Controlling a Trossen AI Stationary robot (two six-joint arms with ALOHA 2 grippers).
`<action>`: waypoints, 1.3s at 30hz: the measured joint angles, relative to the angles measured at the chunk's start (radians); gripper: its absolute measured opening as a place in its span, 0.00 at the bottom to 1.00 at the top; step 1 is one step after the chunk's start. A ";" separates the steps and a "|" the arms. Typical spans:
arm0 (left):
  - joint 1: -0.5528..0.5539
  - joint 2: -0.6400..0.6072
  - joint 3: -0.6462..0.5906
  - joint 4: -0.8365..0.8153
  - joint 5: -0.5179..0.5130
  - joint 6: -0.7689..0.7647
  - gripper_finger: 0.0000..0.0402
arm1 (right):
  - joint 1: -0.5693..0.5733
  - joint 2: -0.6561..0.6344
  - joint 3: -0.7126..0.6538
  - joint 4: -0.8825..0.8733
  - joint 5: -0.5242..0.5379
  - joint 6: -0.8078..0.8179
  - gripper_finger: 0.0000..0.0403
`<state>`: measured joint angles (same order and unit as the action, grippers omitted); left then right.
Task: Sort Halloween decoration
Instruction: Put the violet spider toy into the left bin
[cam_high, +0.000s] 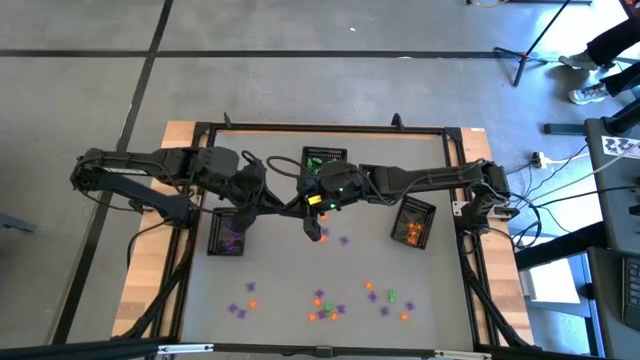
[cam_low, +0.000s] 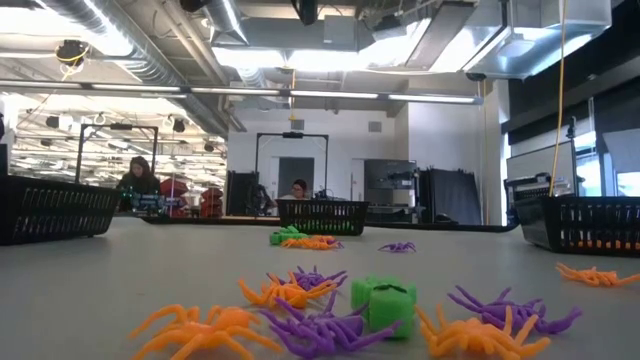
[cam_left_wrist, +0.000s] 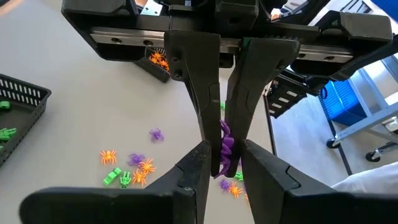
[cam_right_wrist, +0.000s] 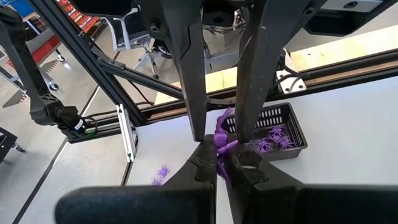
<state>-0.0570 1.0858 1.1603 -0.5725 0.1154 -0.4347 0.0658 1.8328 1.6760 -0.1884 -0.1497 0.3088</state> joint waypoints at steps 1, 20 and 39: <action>0.000 0.000 0.000 0.001 0.000 0.000 0.21 | 0.000 0.000 0.000 0.001 0.000 0.000 0.03; 0.000 0.000 0.000 0.049 0.007 0.001 0.11 | -0.001 0.001 0.000 0.001 0.000 0.000 0.03; 0.000 -0.003 0.000 0.045 0.008 0.002 0.00 | -0.001 0.002 0.000 0.008 -0.011 -0.007 0.12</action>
<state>-0.0570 1.0831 1.1603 -0.5274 0.1230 -0.4324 0.0650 1.8347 1.6764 -0.1802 -0.1608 0.3016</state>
